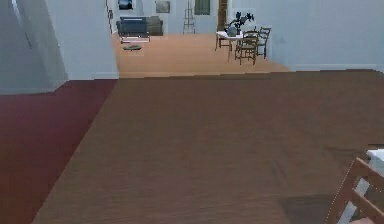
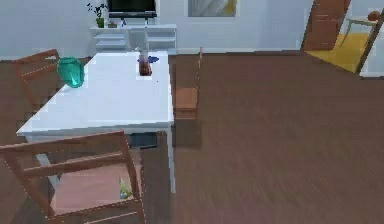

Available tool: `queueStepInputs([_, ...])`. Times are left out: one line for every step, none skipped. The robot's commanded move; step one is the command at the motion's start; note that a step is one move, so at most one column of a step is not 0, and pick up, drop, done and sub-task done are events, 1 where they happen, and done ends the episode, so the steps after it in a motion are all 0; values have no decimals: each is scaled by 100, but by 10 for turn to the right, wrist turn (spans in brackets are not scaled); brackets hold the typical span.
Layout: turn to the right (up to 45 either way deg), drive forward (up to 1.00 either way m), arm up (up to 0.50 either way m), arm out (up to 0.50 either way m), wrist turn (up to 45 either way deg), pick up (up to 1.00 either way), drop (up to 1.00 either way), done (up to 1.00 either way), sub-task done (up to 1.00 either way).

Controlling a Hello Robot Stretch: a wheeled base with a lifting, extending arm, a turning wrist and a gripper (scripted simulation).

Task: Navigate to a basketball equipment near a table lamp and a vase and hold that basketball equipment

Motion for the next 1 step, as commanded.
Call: queueStepInputs([0,75,0,0,0,0,0,0,0])
